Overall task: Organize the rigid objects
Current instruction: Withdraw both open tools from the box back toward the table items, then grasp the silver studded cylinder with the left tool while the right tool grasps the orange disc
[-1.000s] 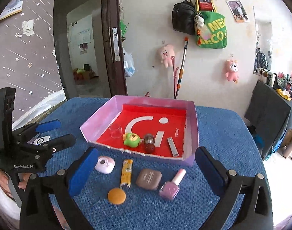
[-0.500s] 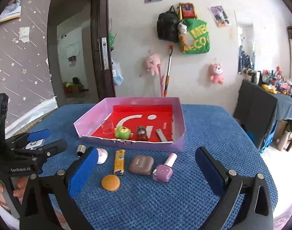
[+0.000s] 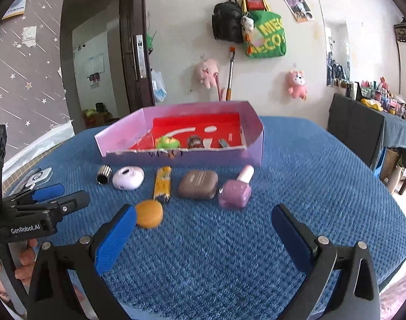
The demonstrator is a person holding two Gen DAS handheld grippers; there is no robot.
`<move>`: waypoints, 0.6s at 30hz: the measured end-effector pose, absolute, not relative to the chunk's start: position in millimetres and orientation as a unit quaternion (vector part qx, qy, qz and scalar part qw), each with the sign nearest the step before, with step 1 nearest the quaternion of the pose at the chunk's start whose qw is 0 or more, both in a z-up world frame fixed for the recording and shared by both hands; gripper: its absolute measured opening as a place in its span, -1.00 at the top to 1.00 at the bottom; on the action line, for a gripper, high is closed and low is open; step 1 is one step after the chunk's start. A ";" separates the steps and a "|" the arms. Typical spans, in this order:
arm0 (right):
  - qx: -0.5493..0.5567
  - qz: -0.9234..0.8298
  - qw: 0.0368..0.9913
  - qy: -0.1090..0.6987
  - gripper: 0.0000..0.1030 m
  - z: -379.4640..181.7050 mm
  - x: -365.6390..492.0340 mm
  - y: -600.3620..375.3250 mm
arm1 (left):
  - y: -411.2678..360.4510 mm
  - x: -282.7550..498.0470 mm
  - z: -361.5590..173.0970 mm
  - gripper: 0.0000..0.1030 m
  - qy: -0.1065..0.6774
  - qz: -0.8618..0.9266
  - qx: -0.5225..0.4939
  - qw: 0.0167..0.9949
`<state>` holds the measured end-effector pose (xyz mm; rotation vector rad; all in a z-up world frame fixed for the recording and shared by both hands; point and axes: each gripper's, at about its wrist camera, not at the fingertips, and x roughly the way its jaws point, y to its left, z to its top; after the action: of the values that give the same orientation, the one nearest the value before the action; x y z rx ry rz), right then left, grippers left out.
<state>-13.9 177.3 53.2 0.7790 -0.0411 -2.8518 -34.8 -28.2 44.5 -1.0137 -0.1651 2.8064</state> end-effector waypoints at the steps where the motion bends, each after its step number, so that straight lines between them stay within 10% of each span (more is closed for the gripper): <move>1: 0.265 -0.960 0.091 -0.013 -1.00 50.7 -14.4 177.1 | -29.1 -35.6 42.3 -0.82 -0.057 0.935 -0.341 0.077; 18: 0.292 -0.950 0.104 -0.021 -1.00 37.8 -24.8 171.0 | -42.6 -62.7 45.8 -0.81 -0.055 0.931 -0.357 0.054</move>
<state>-24.8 171.0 37.8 0.8609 -0.0628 -2.8027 -62.7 -42.6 45.8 -1.0856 -0.1679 2.8272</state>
